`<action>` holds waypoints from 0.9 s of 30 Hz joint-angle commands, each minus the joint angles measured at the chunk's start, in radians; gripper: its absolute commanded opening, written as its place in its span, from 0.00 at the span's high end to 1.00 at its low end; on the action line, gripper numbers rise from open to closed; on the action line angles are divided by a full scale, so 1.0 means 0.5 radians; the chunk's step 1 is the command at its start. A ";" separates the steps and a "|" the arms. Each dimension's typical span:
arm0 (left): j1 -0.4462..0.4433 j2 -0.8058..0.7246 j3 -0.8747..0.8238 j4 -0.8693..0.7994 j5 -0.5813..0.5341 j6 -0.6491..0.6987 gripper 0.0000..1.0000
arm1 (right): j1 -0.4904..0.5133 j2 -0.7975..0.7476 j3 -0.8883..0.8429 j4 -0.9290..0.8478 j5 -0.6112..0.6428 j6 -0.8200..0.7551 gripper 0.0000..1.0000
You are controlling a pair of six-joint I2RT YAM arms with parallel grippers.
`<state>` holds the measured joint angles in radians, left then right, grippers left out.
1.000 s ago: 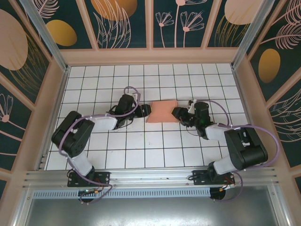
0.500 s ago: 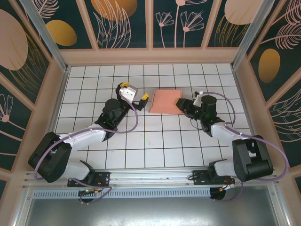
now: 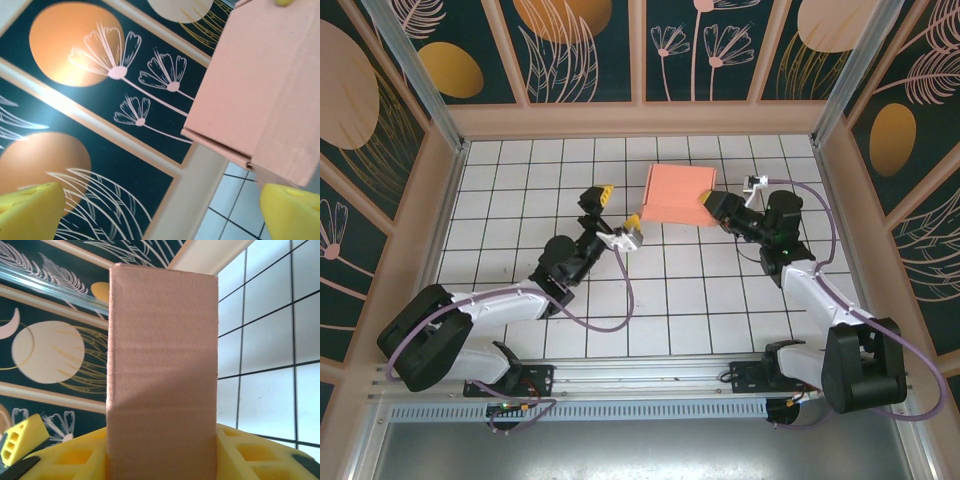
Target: Fold the paper box
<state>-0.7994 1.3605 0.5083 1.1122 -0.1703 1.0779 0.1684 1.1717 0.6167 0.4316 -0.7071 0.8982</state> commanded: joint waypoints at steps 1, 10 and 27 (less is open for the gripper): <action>-0.067 0.037 -0.056 0.348 -0.103 0.483 0.01 | -0.045 -0.042 0.067 0.146 -0.270 0.109 0.55; -0.152 0.172 -0.002 0.468 -0.068 0.651 0.01 | -0.058 -0.065 -0.042 0.477 -0.535 0.414 0.55; -0.181 0.162 -0.008 0.397 -0.025 0.716 0.01 | -0.208 -0.195 -0.052 0.257 -0.462 0.366 0.58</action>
<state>-0.8833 1.4780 0.5102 1.3167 -0.1928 1.4220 0.0761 1.0988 0.5545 0.6151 -0.9260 1.1244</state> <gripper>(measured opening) 0.988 0.421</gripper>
